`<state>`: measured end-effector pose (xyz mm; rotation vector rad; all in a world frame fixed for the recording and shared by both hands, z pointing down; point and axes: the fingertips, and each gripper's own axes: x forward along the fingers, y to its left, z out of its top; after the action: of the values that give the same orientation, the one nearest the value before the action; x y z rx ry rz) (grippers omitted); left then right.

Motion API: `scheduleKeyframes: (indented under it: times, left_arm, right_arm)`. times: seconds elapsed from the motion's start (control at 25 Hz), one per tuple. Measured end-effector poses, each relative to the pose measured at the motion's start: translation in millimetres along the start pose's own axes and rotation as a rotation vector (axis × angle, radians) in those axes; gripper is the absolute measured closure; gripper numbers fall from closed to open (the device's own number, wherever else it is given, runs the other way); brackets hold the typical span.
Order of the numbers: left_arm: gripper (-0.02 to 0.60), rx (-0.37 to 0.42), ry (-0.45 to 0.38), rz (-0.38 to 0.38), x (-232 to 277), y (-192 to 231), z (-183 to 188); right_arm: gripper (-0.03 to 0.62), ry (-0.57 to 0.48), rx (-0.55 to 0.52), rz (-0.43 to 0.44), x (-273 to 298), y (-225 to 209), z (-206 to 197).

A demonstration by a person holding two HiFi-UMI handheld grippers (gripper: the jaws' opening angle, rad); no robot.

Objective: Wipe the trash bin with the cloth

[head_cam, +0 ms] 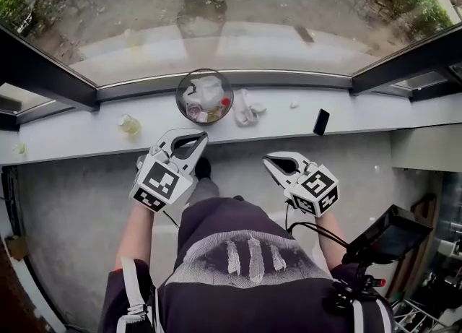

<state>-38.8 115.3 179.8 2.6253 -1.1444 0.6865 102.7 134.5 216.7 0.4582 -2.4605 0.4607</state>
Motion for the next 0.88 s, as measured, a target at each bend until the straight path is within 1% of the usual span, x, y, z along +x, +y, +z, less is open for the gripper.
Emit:
scheduleKeyframes:
  times: [0.12,0.24,0.4,0.48,0.56,0.68,0.76,0.84,0.88]
  left_arm:
    - [0.583,0.026,0.050,-0.048,18.5,21.2,-22.9]
    - [0.583,0.043,0.128,-0.096,45.3,35.5,-51.6]
    - [0.583,0.101,0.254,-0.129,77.3,40.4,-90.0]
    - [0.583,0.119,0.297,-0.146,93.2,40.1,-100.7]
    - [0.583,0.121,0.328,-0.162,109.4,36.5,-108.0]
    - [0.583,0.115,0.372,-0.167,135.0,29.5,-119.7]
    - [0.583,0.119,0.397,-0.172,150.0,27.4,-128.1]
    - [0.583,0.140,0.422,-0.168,162.9,28.7,-135.9]
    - [0.583,0.150,0.431,-0.163,169.7,29.8,-139.0]
  right_arm:
    - [0.595,0.092,-0.052,-0.068,24.9,-18.2,-0.2]
    - [0.595,0.163,-0.093,-0.098,46.2,-40.2,-3.4]
    - [0.595,0.285,-0.156,-0.118,71.3,-76.9,-29.1]
    - [0.595,0.355,-0.193,-0.122,86.5,-102.2,-46.2]
    - [0.595,0.407,-0.210,-0.118,101.4,-124.4,-64.3]
    - [0.595,0.437,-0.189,-0.090,119.9,-153.0,-88.3]
    - [0.586,0.424,-0.165,-0.068,136.7,-172.3,-99.4]
    - [0.546,0.415,-0.141,-0.062,156.6,-191.2,-110.5]
    - [0.509,0.424,-0.135,-0.062,166.2,-200.2,-118.1]
